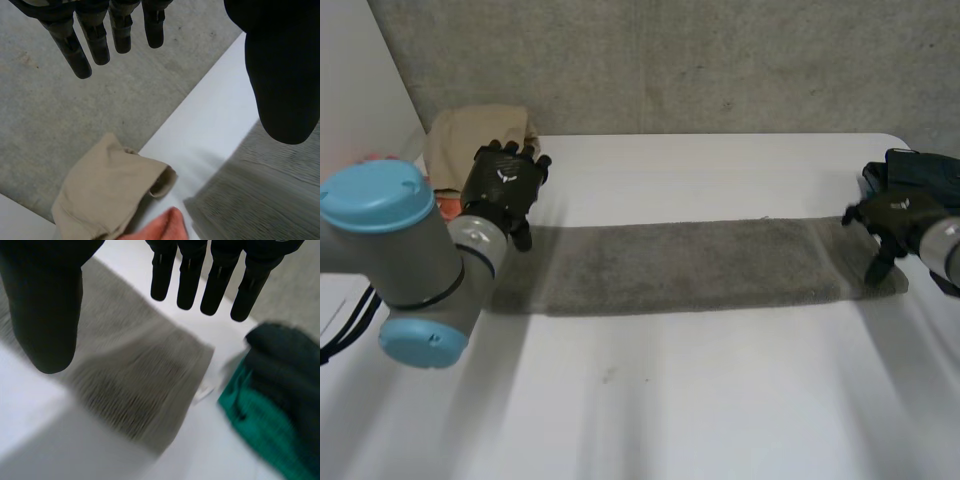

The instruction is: Fold the laundry.

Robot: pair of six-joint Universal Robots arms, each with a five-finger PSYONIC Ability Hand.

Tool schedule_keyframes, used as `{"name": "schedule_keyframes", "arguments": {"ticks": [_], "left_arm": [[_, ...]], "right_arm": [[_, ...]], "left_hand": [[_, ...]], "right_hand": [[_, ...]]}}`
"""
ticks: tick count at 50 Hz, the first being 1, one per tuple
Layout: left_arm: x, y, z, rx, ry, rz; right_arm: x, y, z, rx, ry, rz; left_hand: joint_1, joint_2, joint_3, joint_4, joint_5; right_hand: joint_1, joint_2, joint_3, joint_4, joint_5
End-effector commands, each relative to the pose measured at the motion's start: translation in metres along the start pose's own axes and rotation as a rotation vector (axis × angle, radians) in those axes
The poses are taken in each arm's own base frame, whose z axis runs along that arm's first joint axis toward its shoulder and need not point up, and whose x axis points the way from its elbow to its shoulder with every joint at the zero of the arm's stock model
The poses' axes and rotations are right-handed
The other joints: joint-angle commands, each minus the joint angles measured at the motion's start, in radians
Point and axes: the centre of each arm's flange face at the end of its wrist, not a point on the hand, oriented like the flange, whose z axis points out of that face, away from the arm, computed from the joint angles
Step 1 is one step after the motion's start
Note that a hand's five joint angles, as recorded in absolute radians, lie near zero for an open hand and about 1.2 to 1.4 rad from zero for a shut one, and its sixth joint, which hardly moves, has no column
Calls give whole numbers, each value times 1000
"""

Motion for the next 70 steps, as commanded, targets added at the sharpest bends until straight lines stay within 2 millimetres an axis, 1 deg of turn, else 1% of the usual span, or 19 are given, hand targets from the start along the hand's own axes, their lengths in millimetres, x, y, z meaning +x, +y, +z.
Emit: {"name": "schedule_keyframes", "arguments": {"ticks": [1, 5, 7, 17, 20, 25, 29, 30, 37, 42, 46, 47, 48, 49, 53, 56, 61, 67, 70], "left_arm": [[9, 10, -9, 0, 22, -3], [15, 11, -9, 8, 42, -6], [17, 11, -10, 11, 48, -5], [16, 3, -21, 25, 53, -5], [12, -2, -25, 35, 43, -6], [7, -9, -31, 50, 35, -10], [5, -12, -34, 57, 29, -15], [4, -12, -35, 56, 28, -19], [5, -13, -39, 55, 32, -67], [6, -15, -39, 61, 35, -84], [8, -19, -38, 77, 39, -91], [11, -23, -39, 88, 47, -97], [12, -25, -40, 95, 51, -99], [15, -30, -40, 113, 57, -107], [21, -41, -41, 147, 72, -124], [26, -49, -42, 172, 85, -127], [44, -54, -44, 187, 129, -126], [61, -50, -47, 178, 172, -123], [64, -47, -47, 167, 177, -119]], "right_arm": [[11, 32, 8, -15, -2, 19], [8, 52, 28, -11, 12, -22], [11, 55, 33, -3, 29, -44], [73, 77, 22, -173, 340, -240], [101, 56, 2, -152, 427, -350], [96, 17, -5, -45, 454, -411], [47, -19, 3, 126, 344, -446], [5, -38, 4, 237, 236, -490], [-154, -78, -29, 649, -171, -637], [-249, -53, -44, 727, -389, -669], [-290, -32, -49, 676, -454, -685], [-290, -30, -48, 655, -441, -680], [-284, -31, -47, 608, -396, -665], [-280, -31, -46, 591, -376, -654], [-261, -41, -50, 533, -313, -529], [-214, -51, -50, 461, -262, -346], [-170, -27, -48, 247, -270, -68], [-145, 8, -37, 93, -219, -70], [-121, 27, -21, 25, -153, -155]], "left_hand": [[-28, -30, -37, -28, -46], [-28, -30, -37, -28, -46], [-28, -30, -37, -28, -46], [-28, -30, -37, -28, -46], [-28, -30, -37, -28, -46], [-28, -30, -37, -28, -46], [-28, -30, -37, -28, -46], [-28, -30, -37, -28, -46], [-28, -30, -37, -28, -46], [-28, -30, -37, -28, -46], [-28, -30, -37, -28, -46], [-28, -30, -37, -28, -46], [-28, -30, -37, -28, -46], [-28, -30, -37, -28, -46], [-28, -30, -37, -28, -46], [-28, -30, -37, -28, -46], [-28, -30, -37, -28, -46], [-28, -30, -37, -28, -46], [-28, -30, -37, -28, -46]], "right_hand": [[140, 157, 145, 142, 133], [292, 309, 297, 294, 285], [971, 988, 976, 973, 964], [976, 993, 981, 978, 969], [976, 993, 981, 978, 969], [976, 993, 981, 978, 969], [976, 993, 981, 978, 969], [976, 993, 981, 978, 969], [976, 993, 981, 978, 969], [976, 993, 981, 978, 969], [976, 993, 981, 978, 969], [797, 814, 802, 799, 790], [-155, -139, -150, -154, -163], [-246, -229, -241, -244, -253], [-246, -229, -241, -244, -253], [-246, -229, -241, -244, -253], [-246, -229, -241, -244, -253], [-228, -211, -223, -226, -235], [651, 668, 656, 653, 644]]}}
